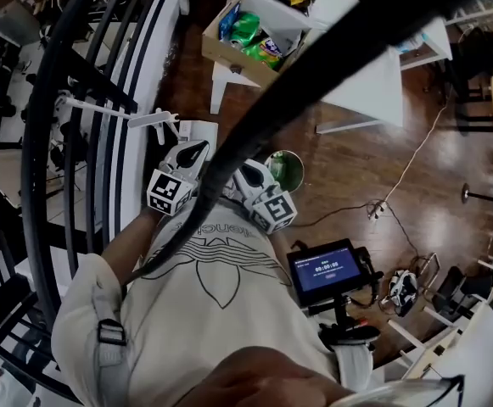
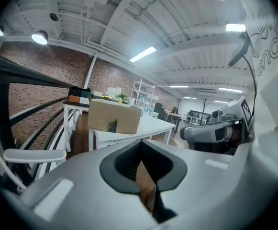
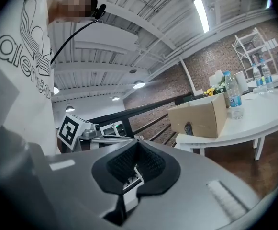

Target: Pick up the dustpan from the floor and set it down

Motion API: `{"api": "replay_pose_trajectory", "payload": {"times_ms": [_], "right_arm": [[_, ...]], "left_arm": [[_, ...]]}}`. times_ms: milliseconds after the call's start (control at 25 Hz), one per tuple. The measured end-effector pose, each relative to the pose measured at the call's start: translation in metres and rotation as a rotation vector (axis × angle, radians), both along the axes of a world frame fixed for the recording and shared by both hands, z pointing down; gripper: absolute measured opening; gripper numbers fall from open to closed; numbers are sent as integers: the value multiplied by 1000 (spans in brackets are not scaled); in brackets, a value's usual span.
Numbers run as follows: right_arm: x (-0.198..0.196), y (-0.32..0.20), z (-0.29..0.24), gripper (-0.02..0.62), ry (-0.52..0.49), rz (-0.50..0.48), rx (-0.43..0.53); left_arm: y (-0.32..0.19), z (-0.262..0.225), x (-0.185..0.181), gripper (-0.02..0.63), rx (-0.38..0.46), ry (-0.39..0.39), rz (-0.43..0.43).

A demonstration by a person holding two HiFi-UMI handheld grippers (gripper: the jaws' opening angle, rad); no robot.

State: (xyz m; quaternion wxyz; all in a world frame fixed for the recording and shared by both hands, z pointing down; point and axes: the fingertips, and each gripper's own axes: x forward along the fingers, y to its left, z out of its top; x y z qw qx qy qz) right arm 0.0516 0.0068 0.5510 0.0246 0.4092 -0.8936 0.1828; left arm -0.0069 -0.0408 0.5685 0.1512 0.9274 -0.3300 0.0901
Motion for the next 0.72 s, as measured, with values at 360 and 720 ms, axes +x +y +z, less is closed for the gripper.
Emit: {"api": "replay_pose_trajectory", "payload": {"times_ms": [360, 720], "right_arm": [[-5, -8, -1, 0, -1, -17, 25], [-4, -7, -12, 2, -5, -17, 39]], "left_arm": [[8, -2, 3, 20, 7, -15, -1], [10, -9, 7, 20, 8, -31, 14]]}}
